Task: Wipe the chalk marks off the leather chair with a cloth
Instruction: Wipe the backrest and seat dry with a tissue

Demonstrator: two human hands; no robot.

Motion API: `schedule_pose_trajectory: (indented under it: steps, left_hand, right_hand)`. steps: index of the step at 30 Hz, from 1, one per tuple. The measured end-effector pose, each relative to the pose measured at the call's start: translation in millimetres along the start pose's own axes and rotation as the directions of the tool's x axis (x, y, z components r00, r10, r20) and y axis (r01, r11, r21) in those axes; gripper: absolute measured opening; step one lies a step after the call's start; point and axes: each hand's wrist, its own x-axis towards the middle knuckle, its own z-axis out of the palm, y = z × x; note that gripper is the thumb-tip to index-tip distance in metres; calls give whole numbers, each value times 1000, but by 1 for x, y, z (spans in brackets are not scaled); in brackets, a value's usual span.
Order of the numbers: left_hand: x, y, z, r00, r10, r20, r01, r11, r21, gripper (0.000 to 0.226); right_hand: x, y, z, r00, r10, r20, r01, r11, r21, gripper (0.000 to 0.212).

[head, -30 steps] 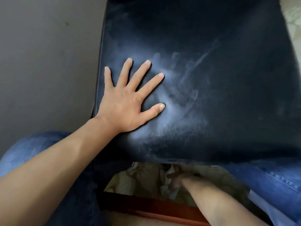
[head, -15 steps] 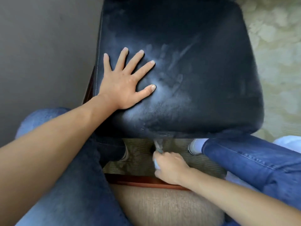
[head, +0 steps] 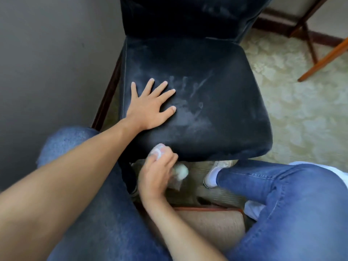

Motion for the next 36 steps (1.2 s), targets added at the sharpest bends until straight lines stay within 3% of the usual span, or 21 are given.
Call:
schedule_pose_trajectory:
  steps: [3, 5, 7, 9, 11, 12, 14, 16, 19, 21, 23, 26, 28, 32, 36]
  left_hand:
    - [6, -9, -5, 1000, 11, 4, -11, 998, -67, 62]
    - [8, -12, -7, 1000, 12, 11, -10, 995, -103, 58]
    - [8, -11, -7, 999, 25, 20, -23, 994, -111, 58]
    - [6, -8, -9, 999, 29, 38, -24, 992, -123, 59]
    - [2, -6, -12, 999, 25, 46, -19, 991, -135, 60]
    - [0, -5, -13, 998, 25, 51, -17, 989, -145, 61]
    - [-3, -2, -16, 998, 26, 56, -14, 980, -197, 59]
    - [-3, -1, -25, 998, 7, 65, 13, 953, -302, 54]
    - [-6, -16, -37, 990, -127, 53, 138, 932, -336, 49]
    - [-9, -31, -42, 978, -205, 30, 204, 933, -295, 54]
    - [-11, -40, -42, 975, -220, 39, 222, 925, -309, 50]
    - [-10, -37, -44, 973, -231, 12, 226, 938, -264, 43]
    - [-10, -32, -45, 970, -244, 5, 238, 940, -244, 40]
    - [-12, -24, -46, 962, -264, 72, 271, 954, -128, 38]
    - [-7, -21, -51, 962, -254, 100, 265, 957, -121, 45]
  right_hand:
    - [-17, 12, 11, 916, -351, 195, 364, 931, -30, 24]
    - [8, 29, 1, 872, -443, 209, 466, 881, -77, 29]
    - [47, 40, -19, 913, -399, 84, 408, 901, -150, 26]
    - [99, 38, -41, 977, -205, -61, 188, 959, -212, 19]
    - [153, 25, -54, 988, 12, -154, -37, 986, -161, 13]
    - [173, 18, -55, 983, 58, -173, -82, 987, -135, 10]
    - [191, -5, -46, 992, 47, -113, -55, 996, -64, 12]
    - [183, -37, -21, 995, -86, 60, 88, 995, -39, 21]
    - [155, -58, 14, 899, -293, 326, 355, 923, -149, 49]
    - [144, -58, 10, 881, -295, 370, 374, 914, -160, 62]
    - [124, -50, -11, 810, -381, 446, 458, 886, -75, 83]
    - [87, -24, -25, 617, -537, 576, 727, 669, -155, 99]
    - [90, -6, -17, 586, -599, 546, 788, 579, -211, 92]
    - [148, -7, -12, 603, -690, 400, 792, 576, -201, 61]
    - [239, -10, -13, 845, -443, 298, 528, 779, -338, 44]
